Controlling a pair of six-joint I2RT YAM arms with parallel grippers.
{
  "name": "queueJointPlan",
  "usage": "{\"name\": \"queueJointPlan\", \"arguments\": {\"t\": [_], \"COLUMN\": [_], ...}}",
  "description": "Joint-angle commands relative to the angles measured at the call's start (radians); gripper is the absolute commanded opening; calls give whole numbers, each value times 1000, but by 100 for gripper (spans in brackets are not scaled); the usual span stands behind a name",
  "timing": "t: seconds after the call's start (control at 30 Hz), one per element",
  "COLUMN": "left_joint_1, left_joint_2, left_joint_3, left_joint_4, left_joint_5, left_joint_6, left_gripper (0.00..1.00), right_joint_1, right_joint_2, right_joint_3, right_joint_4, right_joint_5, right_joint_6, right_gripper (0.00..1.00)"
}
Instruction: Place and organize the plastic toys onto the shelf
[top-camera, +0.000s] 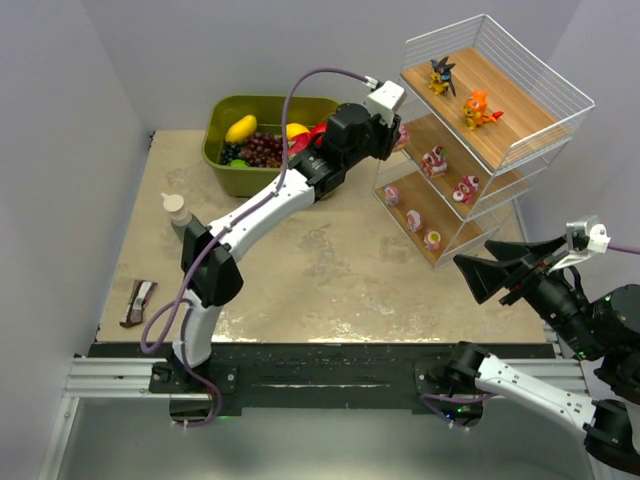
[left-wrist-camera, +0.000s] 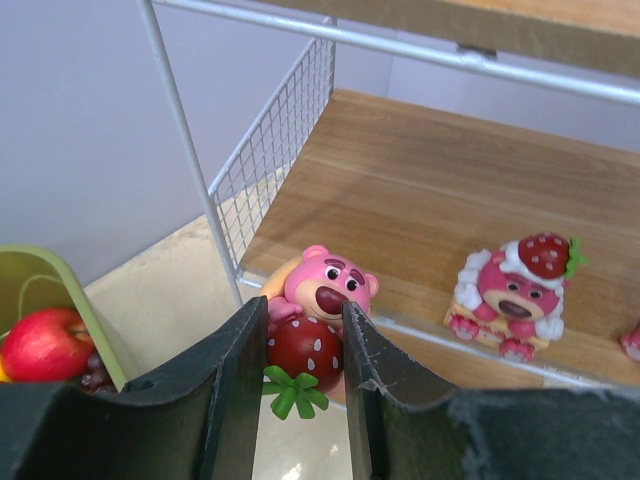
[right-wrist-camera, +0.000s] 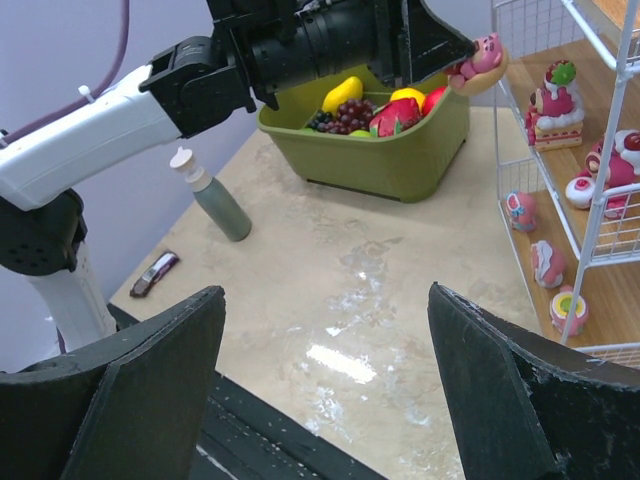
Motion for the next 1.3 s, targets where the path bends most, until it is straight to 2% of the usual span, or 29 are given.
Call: {"name": "queueJointPlan", "arguments": {"t": [0.0,0.43,0.97,1.27], "left_joint_1": [19,26,26,27], "left_joint_2": [22,97,176,194], "left_joint_3": [83,97,204,233], "left_joint_4": [135,281,234,183], "left_joint_5": [23,28,14,9], "left_joint_6": [-65,-155,-138,-129], "left_gripper": [0,0,0,4], "right_joint_1": [4,4,4,2], "right_joint_2": [-7,-22,-35,-32], "right_joint_3": [-3,-29,-49,-50], "right_joint_4": [10,7,4,9], "right_joint_5": [20,14,14,14], "right_joint_6": [21,26,29,31], "right_gripper": [86,86,86,86]}}
